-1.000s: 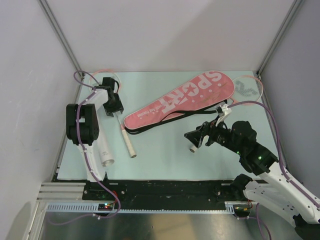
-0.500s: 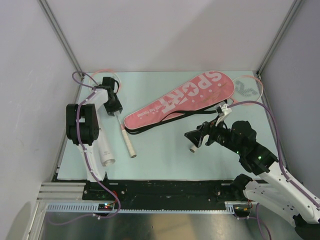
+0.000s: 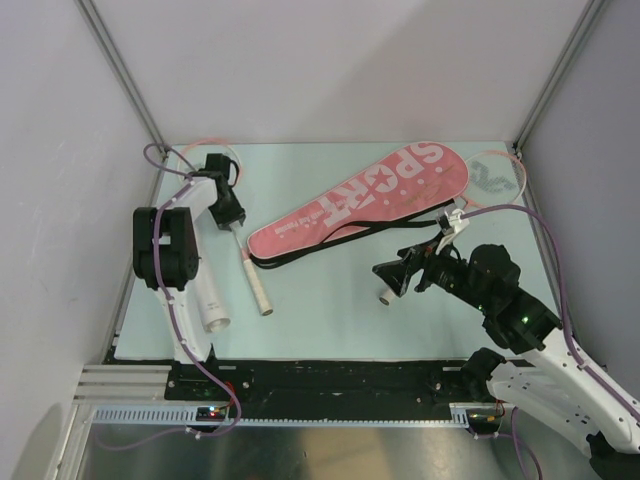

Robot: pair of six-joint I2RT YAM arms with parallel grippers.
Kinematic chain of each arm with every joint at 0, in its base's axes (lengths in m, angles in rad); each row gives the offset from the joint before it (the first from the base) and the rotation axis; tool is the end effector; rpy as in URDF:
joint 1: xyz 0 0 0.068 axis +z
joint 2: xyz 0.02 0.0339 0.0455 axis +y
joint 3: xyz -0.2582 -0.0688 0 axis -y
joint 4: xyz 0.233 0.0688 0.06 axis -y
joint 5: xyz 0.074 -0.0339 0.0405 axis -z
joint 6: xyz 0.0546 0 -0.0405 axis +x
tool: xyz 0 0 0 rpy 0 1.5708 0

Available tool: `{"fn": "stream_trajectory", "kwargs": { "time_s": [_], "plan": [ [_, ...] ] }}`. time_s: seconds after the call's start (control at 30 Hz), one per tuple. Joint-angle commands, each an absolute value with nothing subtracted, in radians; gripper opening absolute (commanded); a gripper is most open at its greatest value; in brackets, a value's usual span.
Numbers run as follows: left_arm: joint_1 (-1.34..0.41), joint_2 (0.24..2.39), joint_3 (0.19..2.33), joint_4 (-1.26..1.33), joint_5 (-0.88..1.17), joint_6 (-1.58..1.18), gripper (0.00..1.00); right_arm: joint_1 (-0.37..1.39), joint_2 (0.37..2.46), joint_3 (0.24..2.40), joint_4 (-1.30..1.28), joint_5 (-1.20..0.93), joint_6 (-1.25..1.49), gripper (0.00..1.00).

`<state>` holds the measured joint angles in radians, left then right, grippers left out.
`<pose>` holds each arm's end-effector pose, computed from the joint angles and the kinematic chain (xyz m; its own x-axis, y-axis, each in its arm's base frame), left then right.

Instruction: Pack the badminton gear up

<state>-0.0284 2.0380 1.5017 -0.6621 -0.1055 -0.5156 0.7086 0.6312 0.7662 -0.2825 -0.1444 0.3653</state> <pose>0.4139 -0.0060 0.1570 -0.8051 -0.4676 -0.3649 -0.4678 0.8788 -0.0941 0.1171 0.1107 0.3379 -0.3729 0.1460 -0.9163 -0.6626 0.6494 0.3731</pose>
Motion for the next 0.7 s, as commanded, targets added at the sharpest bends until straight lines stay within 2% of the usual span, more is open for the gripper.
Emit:
{"fn": "stream_trajectory", "kwargs": {
  "time_s": [0.0,0.23,0.4,0.53,0.67],
  "plan": [
    [-0.053,1.988,1.458,-0.649,-0.087,-0.572,0.40,0.702,0.620,0.785,-0.278,-0.154,0.336,0.91],
    [-0.073,1.952,1.396,-0.648,-0.107,-0.586,0.38,0.699,0.580,0.785,-0.316,-0.160,0.336,0.91],
    [-0.077,1.952,1.392,-0.650,-0.109,-0.593,0.23,0.698,0.530,0.786,-0.340,-0.146,0.334,0.91],
    [-0.078,1.944,1.406,-0.649,-0.119,-0.577,0.04,0.696,0.510,0.785,-0.362,-0.134,0.333,0.91],
    [-0.078,1.896,1.440,-0.650,-0.127,-0.538,0.00,0.696,0.525,0.785,-0.376,-0.131,0.365,0.91]
  ]
}}
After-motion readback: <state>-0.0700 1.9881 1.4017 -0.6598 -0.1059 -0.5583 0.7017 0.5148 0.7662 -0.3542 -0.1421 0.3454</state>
